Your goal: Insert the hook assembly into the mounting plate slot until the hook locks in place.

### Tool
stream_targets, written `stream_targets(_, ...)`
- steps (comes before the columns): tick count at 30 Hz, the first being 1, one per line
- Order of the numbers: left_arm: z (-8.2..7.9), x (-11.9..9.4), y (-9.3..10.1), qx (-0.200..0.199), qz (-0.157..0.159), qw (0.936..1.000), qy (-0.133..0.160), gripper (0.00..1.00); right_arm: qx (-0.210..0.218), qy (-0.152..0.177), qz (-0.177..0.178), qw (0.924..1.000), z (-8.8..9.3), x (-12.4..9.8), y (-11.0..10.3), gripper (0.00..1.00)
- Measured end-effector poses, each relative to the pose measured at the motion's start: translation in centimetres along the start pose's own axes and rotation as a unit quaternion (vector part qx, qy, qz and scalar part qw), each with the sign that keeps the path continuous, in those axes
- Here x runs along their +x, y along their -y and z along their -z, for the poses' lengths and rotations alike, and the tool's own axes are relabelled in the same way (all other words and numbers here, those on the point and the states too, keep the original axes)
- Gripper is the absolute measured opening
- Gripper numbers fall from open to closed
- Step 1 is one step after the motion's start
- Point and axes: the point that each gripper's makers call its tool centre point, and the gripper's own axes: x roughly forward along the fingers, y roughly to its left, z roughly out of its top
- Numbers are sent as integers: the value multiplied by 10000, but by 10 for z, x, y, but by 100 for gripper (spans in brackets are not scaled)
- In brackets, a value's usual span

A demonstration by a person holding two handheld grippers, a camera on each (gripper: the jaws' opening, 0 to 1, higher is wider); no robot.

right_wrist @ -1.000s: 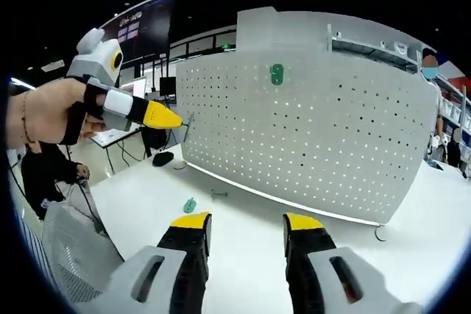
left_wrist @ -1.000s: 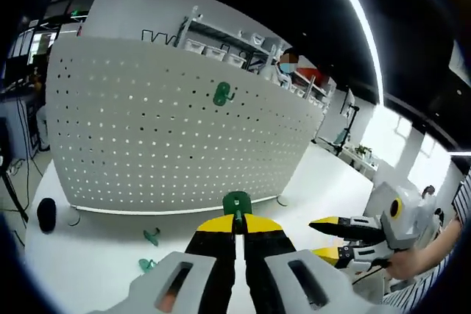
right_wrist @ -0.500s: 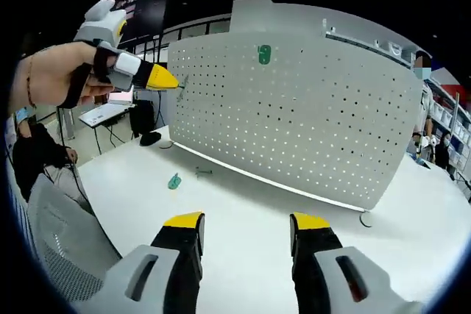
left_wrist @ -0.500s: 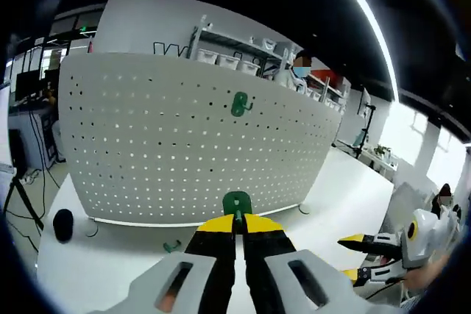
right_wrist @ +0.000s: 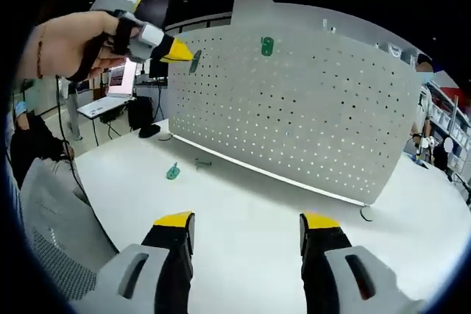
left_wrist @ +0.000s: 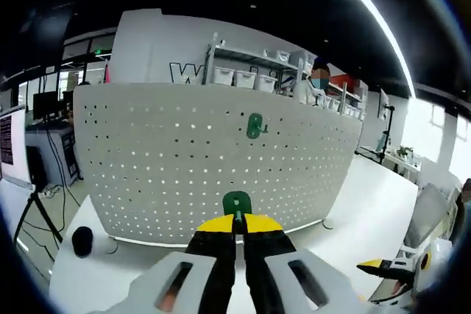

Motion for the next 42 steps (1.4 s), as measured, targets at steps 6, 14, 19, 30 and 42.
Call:
stream_targets(6, -18, 7, 2, 229, -165, 9993, 235, 1, -97, -45, -36, 9999, 4, 3, -2, 57)
stream_targets(14, -22, 22, 2, 340, -229, 9988, 250, 1, -131, -171, -128, 9997, 12, 5, -5, 58)
stream_targets(19, -25, 26, 0, 532, -356, 9974, 325, 1, -174, -57, -144, 9997, 7, 3, -6, 58)
stream_targets(30, -40, 41, -2, 667, -490, 9952, 517, 1, -153, -59, -126, 9998, 8, 4, -4, 55)
stream_targets(42, -67, 60, 3, 997, -549, 9889, 954, 1, -75, -56, -136, 9999, 9, 4, -2, 52)
